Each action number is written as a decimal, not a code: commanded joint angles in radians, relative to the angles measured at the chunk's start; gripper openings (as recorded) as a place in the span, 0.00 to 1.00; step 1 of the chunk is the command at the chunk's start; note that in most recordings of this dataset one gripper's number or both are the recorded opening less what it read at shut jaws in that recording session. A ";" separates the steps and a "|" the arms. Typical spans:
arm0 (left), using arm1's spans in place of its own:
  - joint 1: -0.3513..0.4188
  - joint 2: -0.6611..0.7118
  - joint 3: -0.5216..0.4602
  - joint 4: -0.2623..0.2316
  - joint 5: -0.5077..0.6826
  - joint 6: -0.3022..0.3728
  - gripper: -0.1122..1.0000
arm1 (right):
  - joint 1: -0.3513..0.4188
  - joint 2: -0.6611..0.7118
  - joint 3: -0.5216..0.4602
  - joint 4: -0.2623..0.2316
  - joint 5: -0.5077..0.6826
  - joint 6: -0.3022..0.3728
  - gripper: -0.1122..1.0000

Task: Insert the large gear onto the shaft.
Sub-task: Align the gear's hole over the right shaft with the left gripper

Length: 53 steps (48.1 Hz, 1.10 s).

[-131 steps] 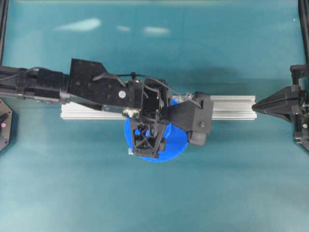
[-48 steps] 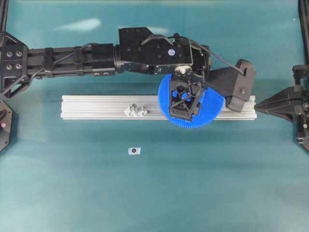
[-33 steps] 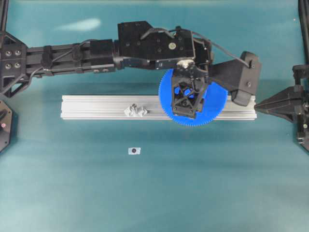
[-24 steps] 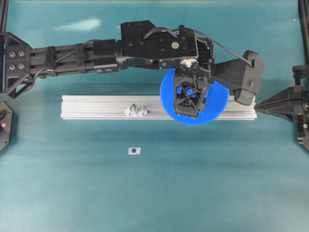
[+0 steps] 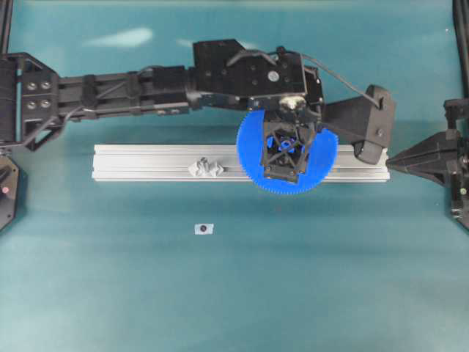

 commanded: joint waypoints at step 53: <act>0.060 0.025 -0.032 0.015 0.003 0.018 0.78 | -0.002 -0.017 -0.009 -0.002 0.008 0.009 0.12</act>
